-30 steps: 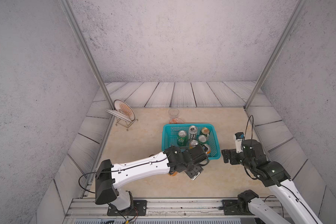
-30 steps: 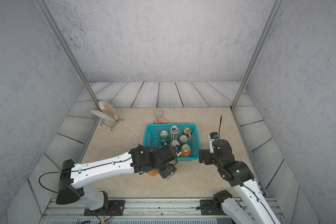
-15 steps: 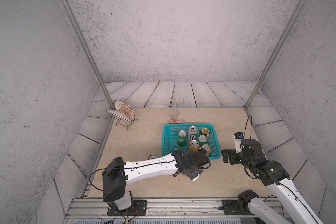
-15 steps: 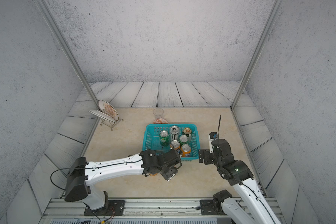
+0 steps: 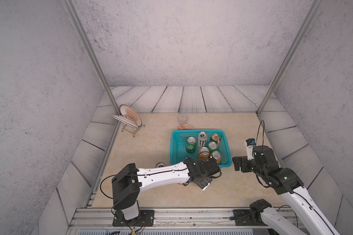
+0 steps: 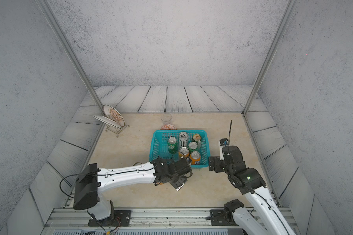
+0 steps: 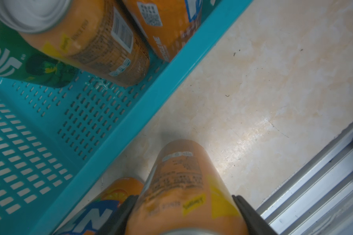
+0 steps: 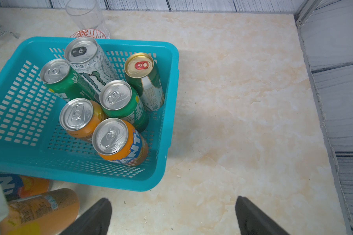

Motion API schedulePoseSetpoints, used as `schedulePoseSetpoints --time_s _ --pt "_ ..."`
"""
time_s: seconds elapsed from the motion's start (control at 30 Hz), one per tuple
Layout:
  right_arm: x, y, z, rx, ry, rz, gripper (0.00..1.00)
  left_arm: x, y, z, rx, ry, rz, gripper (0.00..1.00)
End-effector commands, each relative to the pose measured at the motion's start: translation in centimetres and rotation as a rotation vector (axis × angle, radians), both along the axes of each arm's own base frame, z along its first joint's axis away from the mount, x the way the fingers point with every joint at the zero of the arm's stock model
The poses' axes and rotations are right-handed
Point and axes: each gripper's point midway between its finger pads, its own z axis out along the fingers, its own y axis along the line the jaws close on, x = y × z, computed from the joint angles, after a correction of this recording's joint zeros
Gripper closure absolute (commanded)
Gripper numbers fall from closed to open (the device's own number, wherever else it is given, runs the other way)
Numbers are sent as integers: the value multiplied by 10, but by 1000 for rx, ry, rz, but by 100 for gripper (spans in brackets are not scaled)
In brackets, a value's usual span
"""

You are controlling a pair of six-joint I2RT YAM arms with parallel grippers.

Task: Take out the drinks from the basket
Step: Place the drink at the center of the board.

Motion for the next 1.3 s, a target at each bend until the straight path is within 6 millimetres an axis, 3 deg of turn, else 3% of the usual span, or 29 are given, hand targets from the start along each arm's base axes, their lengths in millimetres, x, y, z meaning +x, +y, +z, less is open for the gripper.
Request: schedulePoseSetpoints --time_s 0.0,0.8,1.27 --pt "2 0 4 9 -10 -10 1 10 -6 -1 -28 -23 29 32" --pt "0 1 -6 16 2 -9 1 22 0 -25 -18 23 87 29" --pt "0 2 -7 18 10 -6 1 22 1 -3 -51 9 78 22"
